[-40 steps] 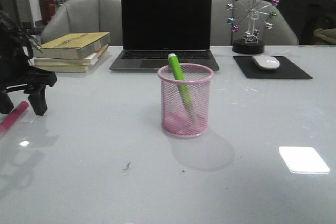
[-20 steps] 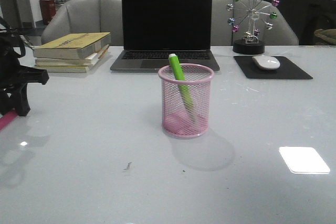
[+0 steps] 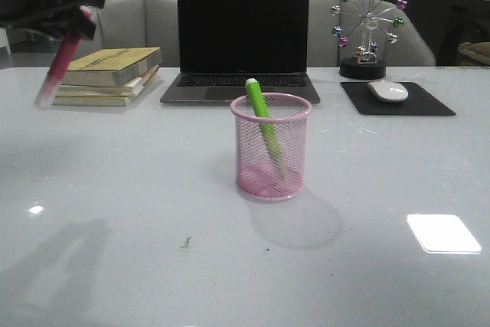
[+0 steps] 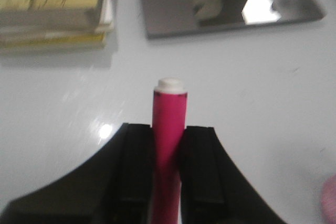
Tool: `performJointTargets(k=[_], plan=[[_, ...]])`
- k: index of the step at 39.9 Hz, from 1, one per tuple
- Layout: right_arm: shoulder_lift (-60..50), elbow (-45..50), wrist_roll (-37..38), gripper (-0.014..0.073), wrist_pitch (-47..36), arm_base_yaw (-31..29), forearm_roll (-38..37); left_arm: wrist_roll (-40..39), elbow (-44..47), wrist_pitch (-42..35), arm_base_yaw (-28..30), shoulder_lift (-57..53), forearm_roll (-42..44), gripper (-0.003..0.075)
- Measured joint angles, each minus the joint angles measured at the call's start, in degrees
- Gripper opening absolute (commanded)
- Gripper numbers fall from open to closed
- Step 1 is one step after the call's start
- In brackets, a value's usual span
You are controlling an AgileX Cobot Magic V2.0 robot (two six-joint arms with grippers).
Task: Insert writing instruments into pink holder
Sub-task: 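Lift the pink marker upright and carry it over the holder, then lower the pink marker into the holder and release it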
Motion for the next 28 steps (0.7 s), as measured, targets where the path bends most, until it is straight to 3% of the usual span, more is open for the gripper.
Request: performJointTargets(k=[5, 17, 28], plan=[[0.00, 0.00, 0.00, 0.0461, 0.00, 0.00, 0.00, 0.00, 4.06, -13.77, -6.31, -1.65, -0.10, 0.0091], [0.00, 0.00, 0.00, 0.0461, 0.00, 0.00, 0.00, 0.00, 3.31, -40.31, -19.61, 5.31, -0.10, 0.0090], [0.00, 0.00, 0.00, 0.0461, 0.00, 0.00, 0.04, 0.00, -2.10, -47.30, -23.44, 16.96, -0.10, 0.0091]])
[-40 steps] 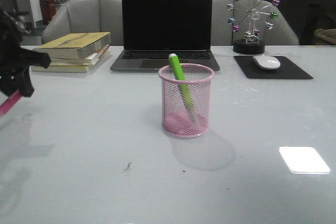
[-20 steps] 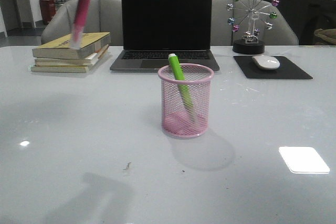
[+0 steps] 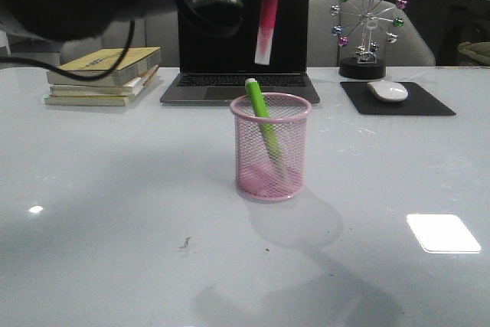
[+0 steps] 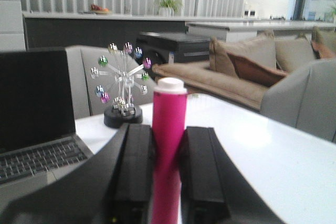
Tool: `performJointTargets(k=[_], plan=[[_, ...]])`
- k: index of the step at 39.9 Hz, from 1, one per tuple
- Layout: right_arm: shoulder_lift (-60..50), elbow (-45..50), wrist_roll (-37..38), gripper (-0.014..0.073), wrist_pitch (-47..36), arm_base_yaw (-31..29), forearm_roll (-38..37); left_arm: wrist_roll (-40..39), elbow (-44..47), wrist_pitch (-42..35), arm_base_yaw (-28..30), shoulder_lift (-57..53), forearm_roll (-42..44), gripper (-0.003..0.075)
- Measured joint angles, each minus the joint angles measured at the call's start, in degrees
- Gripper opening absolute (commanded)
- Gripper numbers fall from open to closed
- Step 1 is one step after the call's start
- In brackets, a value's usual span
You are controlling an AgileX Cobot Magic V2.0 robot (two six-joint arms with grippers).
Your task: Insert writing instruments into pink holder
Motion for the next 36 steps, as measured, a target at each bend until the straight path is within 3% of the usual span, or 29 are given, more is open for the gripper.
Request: performJointTargets(k=[8, 10, 16, 24, 26, 36], plan=[[0.00, 0.00, 0.00, 0.0461, 0.00, 0.00, 0.00, 0.00, -0.49, -0.10, -0.09, 6.08, 0.00, 0.0094], [0.00, 0.00, 0.00, 0.0461, 0.00, 0.00, 0.00, 0.00, -0.49, 0.23, -0.09, 6.79, -0.12, 0.0139], [0.00, 0.00, 0.00, 0.0461, 0.00, 0.00, 0.00, 0.00, -0.63, 0.36, -0.09, 7.24, -0.12, 0.0410], [0.00, 0.00, 0.00, 0.0461, 0.00, 0.00, 0.00, 0.00, -0.63, 4.28, -0.09, 3.77, -0.12, 0.0425], [0.00, 0.00, 0.00, 0.0461, 0.00, 0.00, 0.00, 0.00, -0.63, 8.62, -0.09, 0.03, -0.12, 0.0425], [0.00, 0.00, 0.00, 0.0461, 0.00, 0.00, 0.00, 0.00, -0.63, 51.55, -0.09, -26.19, 2.01, 0.0425]])
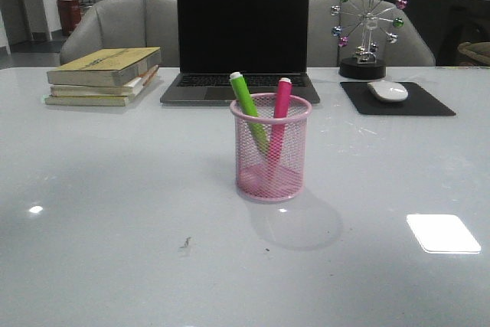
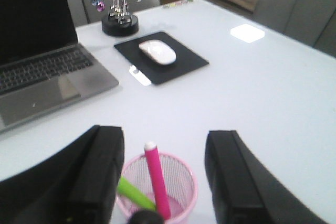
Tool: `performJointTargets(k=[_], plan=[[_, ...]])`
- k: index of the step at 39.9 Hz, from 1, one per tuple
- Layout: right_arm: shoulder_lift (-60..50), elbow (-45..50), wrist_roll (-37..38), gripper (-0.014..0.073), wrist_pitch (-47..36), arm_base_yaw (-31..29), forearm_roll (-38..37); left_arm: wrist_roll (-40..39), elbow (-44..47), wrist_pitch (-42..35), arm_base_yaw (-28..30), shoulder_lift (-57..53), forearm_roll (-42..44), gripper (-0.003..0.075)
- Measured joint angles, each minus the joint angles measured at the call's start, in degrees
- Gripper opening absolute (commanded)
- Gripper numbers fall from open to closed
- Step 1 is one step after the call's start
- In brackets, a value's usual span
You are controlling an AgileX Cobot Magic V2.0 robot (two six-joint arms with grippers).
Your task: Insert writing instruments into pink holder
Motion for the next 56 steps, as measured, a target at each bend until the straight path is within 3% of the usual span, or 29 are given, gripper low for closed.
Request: performJointTargets(k=[2, 7, 18, 26, 28, 33, 35, 48, 50, 56], plan=[[0.00, 0.00, 0.00, 0.0461, 0.00, 0.00, 0.00, 0.00, 0.10, 7.83, 0.00, -4.54, 0.77, 0.0425], [0.00, 0.00, 0.00, 0.0461, 0.00, 0.00, 0.00, 0.00, 4.10, 16.82, 0.00, -13.88, 0.77, 0.0425], [0.00, 0.00, 0.00, 0.0461, 0.00, 0.00, 0.00, 0.00, 20.39, 26.07, 0.00, -34.75, 5.11, 0.0425], [0.00, 0.00, 0.00, 0.0450, 0.10, 0.00, 0.00, 0.00, 27.16, 29.31, 0.00, -42.42, 8.62, 0.0424], [0.00, 0.00, 0.00, 0.0381, 0.10, 0.00, 0.00, -0.48, 27.54, 29.96, 0.00, -42.47, 8.88, 0.0395], [0.00, 0.00, 0.00, 0.0099, 0.14, 0.00, 0.00, -1.18, 27.53, 30.28, 0.00, -42.47, 8.87, 0.0143], [0.00, 0.00, 0.00, 0.0017, 0.23, 0.00, 0.00, -1.32, 27.53, 30.28, 0.00, -42.47, 8.74, 0.0092], [0.00, 0.00, 0.00, 0.0029, 0.49, 0.00, 0.00, -1.49, 27.53, 30.66, 0.00, -43.48, 8.07, 0.0091], [0.00, 0.00, 0.00, 0.0029, 0.49, 0.00, 0.00, -1.49, 27.65, 30.55, 2.19, -45.95, 7.96, 0.0091], [0.00, 0.00, 0.00, 0.0029, 0.49, 0.00, 0.00, -1.58, 36.27, 21.52, 20.73, -61.83, 5.10, 0.0091]])
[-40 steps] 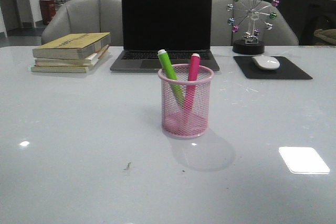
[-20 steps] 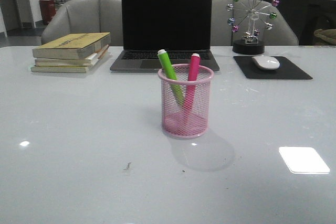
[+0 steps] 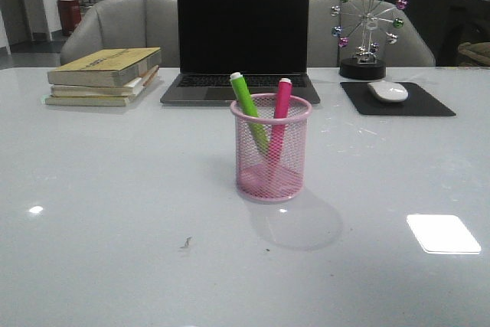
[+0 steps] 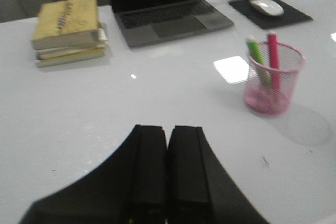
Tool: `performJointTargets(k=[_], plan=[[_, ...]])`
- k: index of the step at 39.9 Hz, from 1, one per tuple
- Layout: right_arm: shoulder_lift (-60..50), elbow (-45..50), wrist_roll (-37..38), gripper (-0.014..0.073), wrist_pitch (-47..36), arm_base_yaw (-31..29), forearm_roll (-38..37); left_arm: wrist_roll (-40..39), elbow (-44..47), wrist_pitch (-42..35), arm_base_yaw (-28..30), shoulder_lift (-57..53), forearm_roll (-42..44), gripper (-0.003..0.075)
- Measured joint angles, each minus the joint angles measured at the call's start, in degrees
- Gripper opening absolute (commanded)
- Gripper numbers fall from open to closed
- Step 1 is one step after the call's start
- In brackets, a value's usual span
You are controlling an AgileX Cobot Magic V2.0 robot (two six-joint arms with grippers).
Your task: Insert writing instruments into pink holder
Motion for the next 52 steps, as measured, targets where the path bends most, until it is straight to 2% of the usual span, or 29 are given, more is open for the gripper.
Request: performJointTargets(k=[5, 9, 16, 31, 43, 52], plan=[[0.00, 0.00, 0.00, 0.0029, 0.00, 0.00, 0.00, 0.00, 12.19, -6.99, 13.70, -12.87, -2.85, 0.0091], [0.00, 0.00, 0.00, 0.0029, 0.00, 0.00, 0.00, 0.00, 19.43, -12.41, 18.36, -16.41, -5.20, 0.0091], [0.00, 0.00, 0.00, 0.0029, 0.00, 0.00, 0.09, 0.00, 22.36, -17.14, 18.75, -16.41, -5.67, 0.0091], [0.00, 0.00, 0.00, 0.0029, 0.00, 0.00, 0.09, 0.38, 22.36, -17.88, 18.75, -16.41, -5.28, 0.0092], [0.00, 0.00, 0.00, 0.0029, 0.00, 0.00, 0.09, 3.27, 22.36, -23.32, 18.75, -16.41, -5.32, 0.0091], [0.00, 0.00, 0.00, 0.0029, 0.00, 0.00, 0.09, 3.27, 22.36, -23.48, 18.88, -16.41, -5.80, 0.0091]])
